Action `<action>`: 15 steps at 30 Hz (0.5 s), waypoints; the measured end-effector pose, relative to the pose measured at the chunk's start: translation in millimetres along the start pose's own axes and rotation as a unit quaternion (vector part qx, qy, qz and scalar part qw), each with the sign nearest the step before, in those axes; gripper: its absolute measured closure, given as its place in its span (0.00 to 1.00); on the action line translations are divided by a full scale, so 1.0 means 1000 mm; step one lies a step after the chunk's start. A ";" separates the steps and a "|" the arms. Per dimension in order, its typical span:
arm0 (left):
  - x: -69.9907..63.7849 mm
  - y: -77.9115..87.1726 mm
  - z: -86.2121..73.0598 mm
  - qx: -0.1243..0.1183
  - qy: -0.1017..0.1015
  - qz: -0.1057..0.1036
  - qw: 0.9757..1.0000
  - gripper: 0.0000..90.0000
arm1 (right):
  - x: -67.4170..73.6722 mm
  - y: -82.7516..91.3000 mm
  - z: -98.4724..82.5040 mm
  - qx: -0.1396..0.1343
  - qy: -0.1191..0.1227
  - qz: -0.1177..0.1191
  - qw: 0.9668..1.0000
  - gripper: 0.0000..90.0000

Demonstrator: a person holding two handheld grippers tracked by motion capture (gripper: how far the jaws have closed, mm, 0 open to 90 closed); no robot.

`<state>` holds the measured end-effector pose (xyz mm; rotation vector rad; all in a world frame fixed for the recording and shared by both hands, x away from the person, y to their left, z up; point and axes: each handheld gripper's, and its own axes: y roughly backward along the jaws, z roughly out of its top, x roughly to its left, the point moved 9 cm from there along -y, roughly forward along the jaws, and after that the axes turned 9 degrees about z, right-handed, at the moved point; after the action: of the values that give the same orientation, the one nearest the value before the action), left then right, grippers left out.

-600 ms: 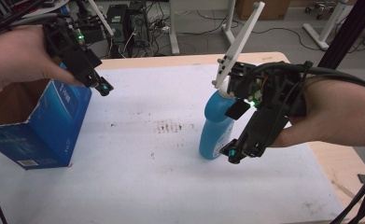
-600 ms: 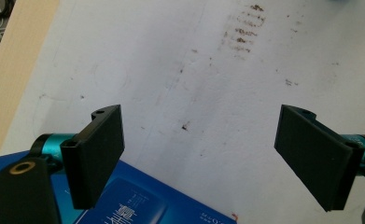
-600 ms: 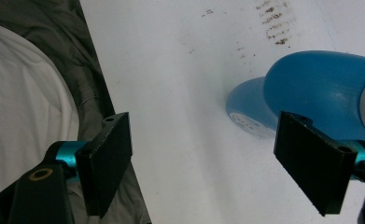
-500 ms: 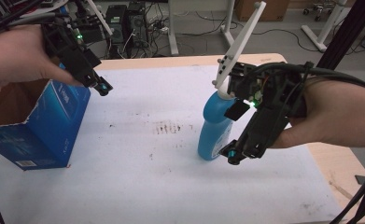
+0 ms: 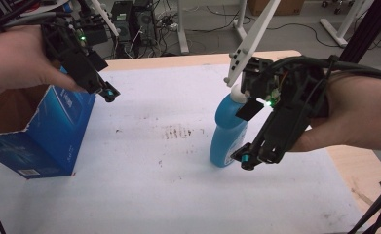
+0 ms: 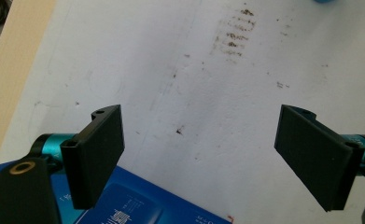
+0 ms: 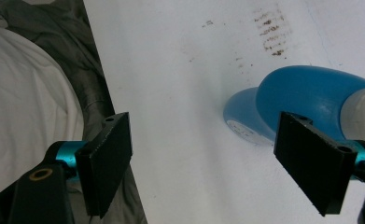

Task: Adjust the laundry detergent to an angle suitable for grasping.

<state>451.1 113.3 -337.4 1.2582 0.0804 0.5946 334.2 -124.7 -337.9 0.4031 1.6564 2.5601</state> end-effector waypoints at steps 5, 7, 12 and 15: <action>0.000 0.002 -0.001 -0.002 0.000 0.003 1.000 0.18 | 0.001 0.001 0.000 0.002 0.001 0.001 1.000 0.21; 0.000 0.003 -0.001 -0.005 0.003 0.003 1.000 0.18 | 0.001 0.001 -0.001 0.003 0.001 -0.002 1.000 0.21; -0.001 0.003 -0.001 -0.003 0.003 0.002 1.000 0.18 | 0.001 0.002 -0.001 0.004 0.003 -0.002 1.000 0.21; -0.002 0.004 0.000 -0.004 0.001 0.001 1.000 0.18 | 0.002 0.002 -0.001 0.004 0.003 -0.003 1.000 0.21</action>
<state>447.7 113.1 -334.8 1.2496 0.0784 0.5980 332.5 -126.5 -336.0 0.3905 1.6685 2.5527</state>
